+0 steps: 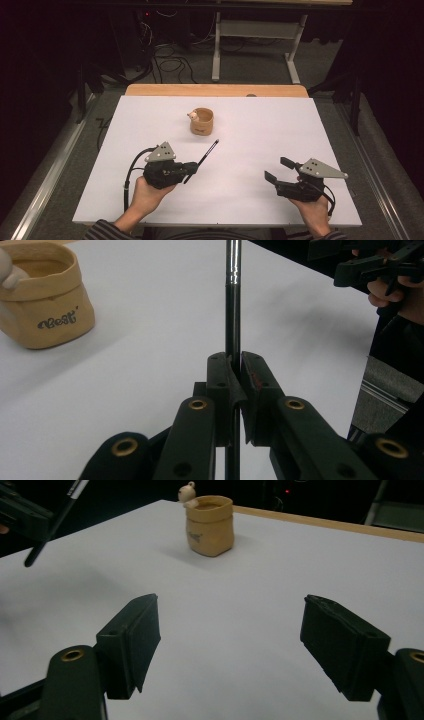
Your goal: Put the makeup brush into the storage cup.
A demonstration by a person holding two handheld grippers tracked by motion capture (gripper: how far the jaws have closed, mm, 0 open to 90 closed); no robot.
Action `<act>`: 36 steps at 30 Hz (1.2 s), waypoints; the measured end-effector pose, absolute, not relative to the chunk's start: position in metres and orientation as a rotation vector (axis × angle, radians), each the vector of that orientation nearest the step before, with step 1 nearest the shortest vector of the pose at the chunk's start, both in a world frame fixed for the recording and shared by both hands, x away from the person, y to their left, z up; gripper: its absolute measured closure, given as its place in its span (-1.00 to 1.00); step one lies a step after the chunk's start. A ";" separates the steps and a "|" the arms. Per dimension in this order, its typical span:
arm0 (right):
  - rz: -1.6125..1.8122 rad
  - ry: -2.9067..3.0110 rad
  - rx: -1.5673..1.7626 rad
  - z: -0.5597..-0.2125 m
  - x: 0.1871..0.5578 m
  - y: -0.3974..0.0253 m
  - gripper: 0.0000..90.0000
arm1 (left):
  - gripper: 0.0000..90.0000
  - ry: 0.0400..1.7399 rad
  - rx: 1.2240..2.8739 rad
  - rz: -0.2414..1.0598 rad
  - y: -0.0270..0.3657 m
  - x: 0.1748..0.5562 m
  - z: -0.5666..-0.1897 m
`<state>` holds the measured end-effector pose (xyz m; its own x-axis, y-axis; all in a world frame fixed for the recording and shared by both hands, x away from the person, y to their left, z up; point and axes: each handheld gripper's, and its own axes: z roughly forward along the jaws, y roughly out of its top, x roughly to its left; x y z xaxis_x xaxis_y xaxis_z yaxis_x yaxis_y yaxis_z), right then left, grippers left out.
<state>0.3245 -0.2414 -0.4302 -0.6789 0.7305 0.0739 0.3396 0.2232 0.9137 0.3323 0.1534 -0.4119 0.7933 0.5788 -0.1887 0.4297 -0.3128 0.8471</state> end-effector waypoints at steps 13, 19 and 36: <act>1.508 2.215 0.965 -0.423 0.323 -0.217 -0.39 | 0.86 0.726 1.969 0.172 0.144 0.331 -0.415; 1.533 2.240 0.953 -0.421 0.325 -0.209 -0.32 | 0.86 0.721 1.976 0.176 0.143 0.331 -0.416; 1.596 2.307 0.903 -0.419 0.335 -0.182 -0.19 | 0.86 0.690 1.989 0.174 0.135 0.329 -0.419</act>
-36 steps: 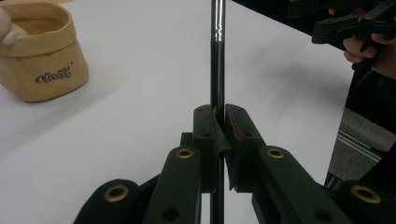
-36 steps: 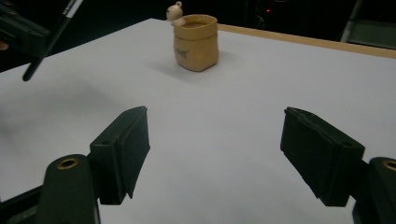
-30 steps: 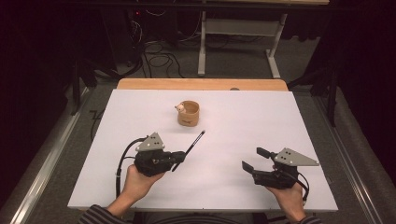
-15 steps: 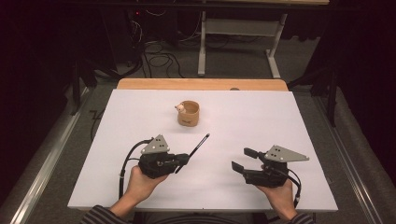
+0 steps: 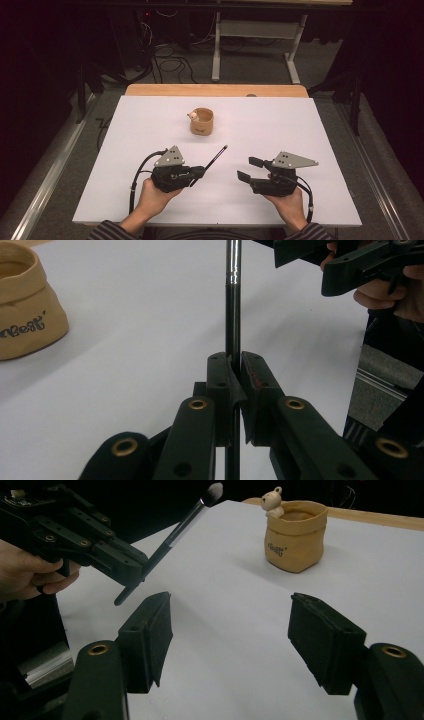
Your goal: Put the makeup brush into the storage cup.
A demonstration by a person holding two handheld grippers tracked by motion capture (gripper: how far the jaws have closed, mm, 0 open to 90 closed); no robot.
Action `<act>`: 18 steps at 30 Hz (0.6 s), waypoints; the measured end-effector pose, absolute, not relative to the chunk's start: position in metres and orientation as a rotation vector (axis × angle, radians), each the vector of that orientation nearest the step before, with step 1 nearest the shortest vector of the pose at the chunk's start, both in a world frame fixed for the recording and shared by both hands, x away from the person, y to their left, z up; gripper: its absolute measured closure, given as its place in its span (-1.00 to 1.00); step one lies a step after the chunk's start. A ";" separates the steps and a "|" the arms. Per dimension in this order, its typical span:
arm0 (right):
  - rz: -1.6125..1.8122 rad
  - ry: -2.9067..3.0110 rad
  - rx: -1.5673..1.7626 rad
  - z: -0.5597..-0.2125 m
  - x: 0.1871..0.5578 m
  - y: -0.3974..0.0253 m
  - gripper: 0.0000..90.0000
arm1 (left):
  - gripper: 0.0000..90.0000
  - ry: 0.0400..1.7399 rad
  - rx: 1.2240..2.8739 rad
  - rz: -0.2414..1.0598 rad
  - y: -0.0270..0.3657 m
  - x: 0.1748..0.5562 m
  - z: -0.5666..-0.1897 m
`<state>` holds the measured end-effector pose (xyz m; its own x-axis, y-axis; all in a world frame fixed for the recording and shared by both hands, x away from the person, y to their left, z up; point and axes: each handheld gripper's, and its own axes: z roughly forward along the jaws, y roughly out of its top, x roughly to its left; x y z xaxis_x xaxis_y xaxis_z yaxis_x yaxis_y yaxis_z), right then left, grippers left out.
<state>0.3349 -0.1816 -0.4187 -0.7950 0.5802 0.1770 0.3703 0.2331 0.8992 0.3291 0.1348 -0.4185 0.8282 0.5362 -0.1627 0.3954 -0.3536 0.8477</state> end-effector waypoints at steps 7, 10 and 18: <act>1.621 2.348 0.870 -0.418 0.337 -0.171 -0.11 | 0.86 0.662 1.992 0.177 0.130 0.327 -0.418; 1.625 2.357 0.860 -0.418 0.338 -0.169 -0.09 | 0.86 0.653 1.995 0.176 0.128 0.327 -0.419; 1.652 2.384 0.834 -0.418 0.339 -0.163 -0.01 | 0.86 0.637 2.006 0.169 0.123 0.326 -0.420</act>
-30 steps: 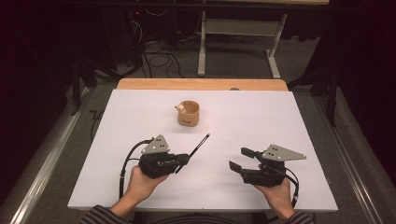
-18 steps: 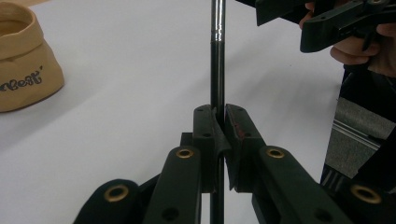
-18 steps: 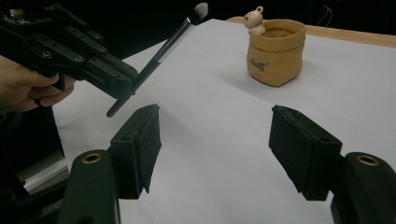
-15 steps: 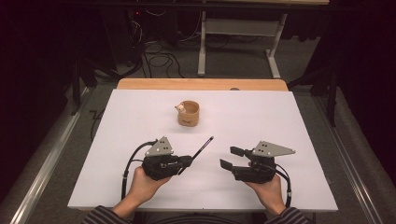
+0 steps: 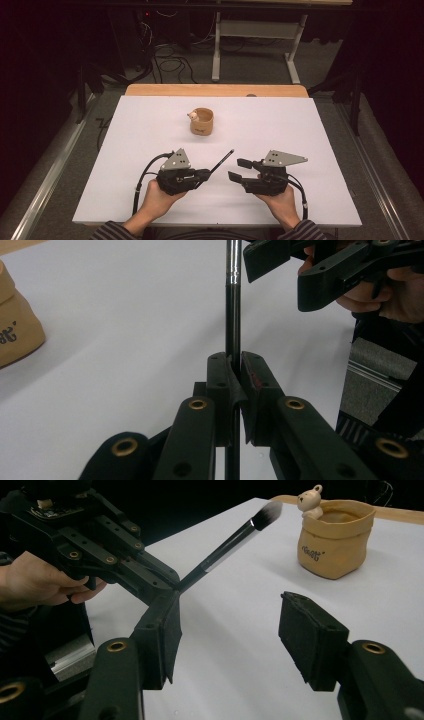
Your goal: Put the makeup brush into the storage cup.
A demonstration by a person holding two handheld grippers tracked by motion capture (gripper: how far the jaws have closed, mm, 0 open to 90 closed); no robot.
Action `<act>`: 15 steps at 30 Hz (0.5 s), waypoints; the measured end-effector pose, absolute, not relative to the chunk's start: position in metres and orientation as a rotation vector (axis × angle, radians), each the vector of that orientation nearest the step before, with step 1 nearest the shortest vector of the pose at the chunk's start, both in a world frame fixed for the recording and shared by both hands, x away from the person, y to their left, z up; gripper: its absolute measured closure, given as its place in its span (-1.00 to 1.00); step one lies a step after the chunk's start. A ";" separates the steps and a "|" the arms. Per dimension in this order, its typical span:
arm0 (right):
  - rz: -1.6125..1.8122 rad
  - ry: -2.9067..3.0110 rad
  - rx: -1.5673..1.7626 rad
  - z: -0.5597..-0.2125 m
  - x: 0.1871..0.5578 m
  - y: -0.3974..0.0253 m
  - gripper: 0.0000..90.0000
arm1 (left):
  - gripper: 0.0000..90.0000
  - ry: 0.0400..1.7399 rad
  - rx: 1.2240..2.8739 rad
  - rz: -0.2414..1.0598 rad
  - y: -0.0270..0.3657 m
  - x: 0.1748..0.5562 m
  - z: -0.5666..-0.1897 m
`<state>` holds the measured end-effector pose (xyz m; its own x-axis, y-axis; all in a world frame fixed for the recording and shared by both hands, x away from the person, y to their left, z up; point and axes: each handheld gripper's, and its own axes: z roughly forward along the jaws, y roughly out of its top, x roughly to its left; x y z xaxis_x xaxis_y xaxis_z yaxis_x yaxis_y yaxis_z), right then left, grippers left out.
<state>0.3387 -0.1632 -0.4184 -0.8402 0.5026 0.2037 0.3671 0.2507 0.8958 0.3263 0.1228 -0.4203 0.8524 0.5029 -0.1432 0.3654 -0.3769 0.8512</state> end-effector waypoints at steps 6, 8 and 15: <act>1.662 2.414 0.829 -0.419 0.340 -0.159 0.07 | 0.86 0.629 2.014 0.165 0.120 0.326 -0.422; 1.669 2.421 0.824 -0.419 0.341 -0.158 0.09 | 0.86 0.629 2.015 0.165 0.119 0.326 -0.422; 1.689 2.441 0.823 -0.419 0.344 -0.152 0.19 | 0.86 0.625 2.019 0.163 0.118 0.326 -0.422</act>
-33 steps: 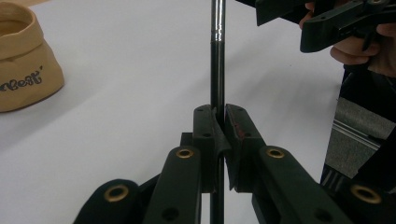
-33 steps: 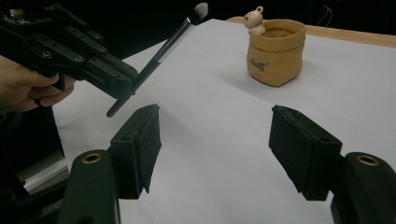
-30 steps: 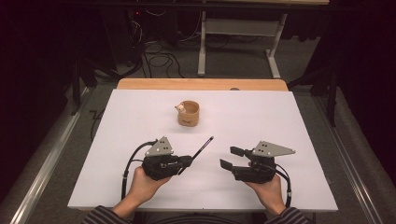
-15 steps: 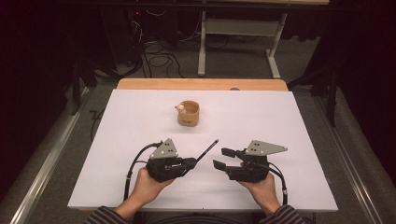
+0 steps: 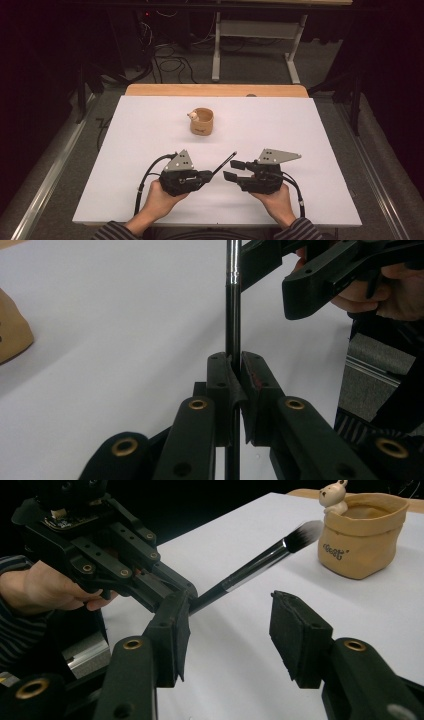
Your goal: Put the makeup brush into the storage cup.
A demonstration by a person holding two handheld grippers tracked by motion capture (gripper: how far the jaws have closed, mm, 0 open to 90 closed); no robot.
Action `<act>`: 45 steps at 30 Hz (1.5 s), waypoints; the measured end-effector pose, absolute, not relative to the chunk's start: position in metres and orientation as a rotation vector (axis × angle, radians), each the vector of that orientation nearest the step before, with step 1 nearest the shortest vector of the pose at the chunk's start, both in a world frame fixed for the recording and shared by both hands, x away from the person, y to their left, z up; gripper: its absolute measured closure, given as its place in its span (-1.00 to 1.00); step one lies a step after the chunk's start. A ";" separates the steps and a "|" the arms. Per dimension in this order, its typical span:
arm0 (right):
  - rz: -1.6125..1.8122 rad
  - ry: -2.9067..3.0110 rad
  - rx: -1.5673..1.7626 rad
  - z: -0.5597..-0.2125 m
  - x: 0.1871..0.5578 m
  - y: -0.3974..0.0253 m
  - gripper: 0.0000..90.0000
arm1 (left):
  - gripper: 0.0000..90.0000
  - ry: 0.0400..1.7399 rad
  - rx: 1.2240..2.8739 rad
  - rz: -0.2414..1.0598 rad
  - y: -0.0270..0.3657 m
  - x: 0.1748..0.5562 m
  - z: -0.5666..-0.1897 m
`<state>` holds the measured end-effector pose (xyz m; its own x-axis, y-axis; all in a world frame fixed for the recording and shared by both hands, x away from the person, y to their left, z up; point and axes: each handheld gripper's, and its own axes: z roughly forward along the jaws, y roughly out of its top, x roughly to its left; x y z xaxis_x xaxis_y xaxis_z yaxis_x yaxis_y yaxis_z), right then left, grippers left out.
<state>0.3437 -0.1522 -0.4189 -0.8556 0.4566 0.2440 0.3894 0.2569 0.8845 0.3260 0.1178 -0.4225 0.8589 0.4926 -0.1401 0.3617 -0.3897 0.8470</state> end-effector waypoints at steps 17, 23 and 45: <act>1.722 2.475 0.834 -0.420 0.348 -0.145 0.28 | 0.86 0.618 2.032 0.170 0.116 0.326 -0.424; 1.762 2.465 0.843 -0.420 0.350 -0.143 0.35 | 0.86 0.612 2.042 0.171 0.115 0.326 -0.425; 1.807 2.462 0.833 -0.417 0.351 -0.143 0.82 | 0.86 0.577 2.078 0.184 0.111 0.323 -0.425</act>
